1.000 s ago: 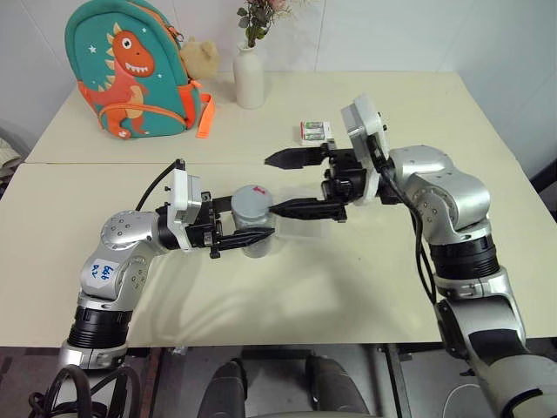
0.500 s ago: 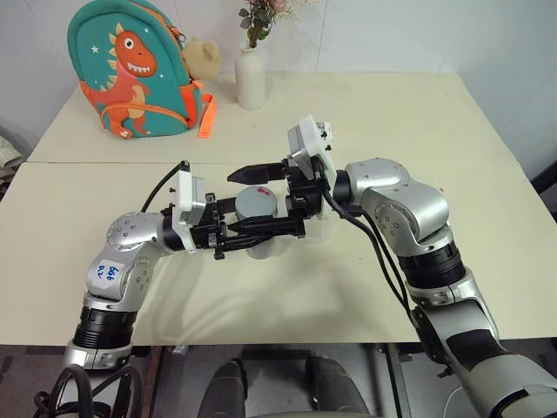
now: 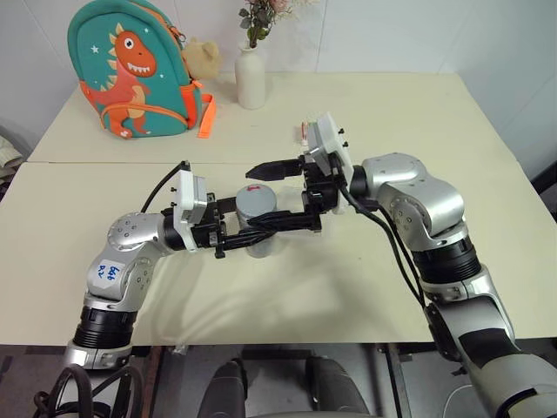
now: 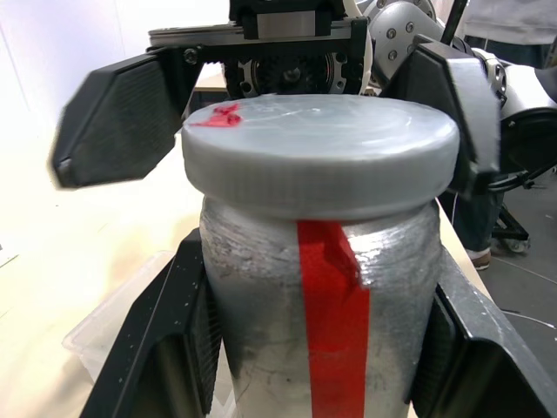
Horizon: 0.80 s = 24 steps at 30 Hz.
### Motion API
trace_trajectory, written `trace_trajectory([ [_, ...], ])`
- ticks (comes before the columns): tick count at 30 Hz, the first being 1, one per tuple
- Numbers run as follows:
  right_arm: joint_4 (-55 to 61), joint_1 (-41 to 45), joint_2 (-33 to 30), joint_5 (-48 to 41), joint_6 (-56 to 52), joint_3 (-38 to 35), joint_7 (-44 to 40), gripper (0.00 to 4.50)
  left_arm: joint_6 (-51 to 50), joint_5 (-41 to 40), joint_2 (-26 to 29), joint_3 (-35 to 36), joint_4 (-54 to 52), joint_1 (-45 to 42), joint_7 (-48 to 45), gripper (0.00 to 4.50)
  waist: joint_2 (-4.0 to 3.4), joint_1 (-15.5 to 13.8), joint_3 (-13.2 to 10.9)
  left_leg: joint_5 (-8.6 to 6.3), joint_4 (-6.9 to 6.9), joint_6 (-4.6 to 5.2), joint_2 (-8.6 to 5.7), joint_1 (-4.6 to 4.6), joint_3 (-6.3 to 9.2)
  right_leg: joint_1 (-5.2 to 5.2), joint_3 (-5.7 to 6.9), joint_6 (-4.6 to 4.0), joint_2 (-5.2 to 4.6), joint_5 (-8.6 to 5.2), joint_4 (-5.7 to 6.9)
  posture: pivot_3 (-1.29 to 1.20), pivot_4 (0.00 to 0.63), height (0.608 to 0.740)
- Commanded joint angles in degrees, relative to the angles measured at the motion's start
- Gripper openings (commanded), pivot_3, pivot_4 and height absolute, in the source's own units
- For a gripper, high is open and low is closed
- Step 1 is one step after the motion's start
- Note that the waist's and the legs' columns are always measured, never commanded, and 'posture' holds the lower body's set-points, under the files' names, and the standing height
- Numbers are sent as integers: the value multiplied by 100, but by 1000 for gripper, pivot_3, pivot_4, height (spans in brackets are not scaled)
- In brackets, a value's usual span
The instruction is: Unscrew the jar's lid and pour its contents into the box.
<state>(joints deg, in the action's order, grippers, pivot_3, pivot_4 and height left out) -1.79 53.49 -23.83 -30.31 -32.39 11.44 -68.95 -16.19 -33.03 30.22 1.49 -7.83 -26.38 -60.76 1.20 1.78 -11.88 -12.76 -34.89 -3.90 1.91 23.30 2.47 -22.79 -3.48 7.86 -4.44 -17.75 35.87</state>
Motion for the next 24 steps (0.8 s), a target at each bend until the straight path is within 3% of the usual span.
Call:
trace_trajectory([
  [1,-53,84,-126,-194,31,-467,-57,4447,84,-48,57,79,-125,-103,-111,2265,0,1,0,0,0,0,0,0,0,0,0,0,0,0,0,0,150,740],
  [24,-555,162,-141,-93,124,-481,-392,4447,34,-62,125,176,-177,-54,-128,2265,0,0,-1,0,0,0,0,0,0,0,0,0,0,0,0,0,150,740],
])
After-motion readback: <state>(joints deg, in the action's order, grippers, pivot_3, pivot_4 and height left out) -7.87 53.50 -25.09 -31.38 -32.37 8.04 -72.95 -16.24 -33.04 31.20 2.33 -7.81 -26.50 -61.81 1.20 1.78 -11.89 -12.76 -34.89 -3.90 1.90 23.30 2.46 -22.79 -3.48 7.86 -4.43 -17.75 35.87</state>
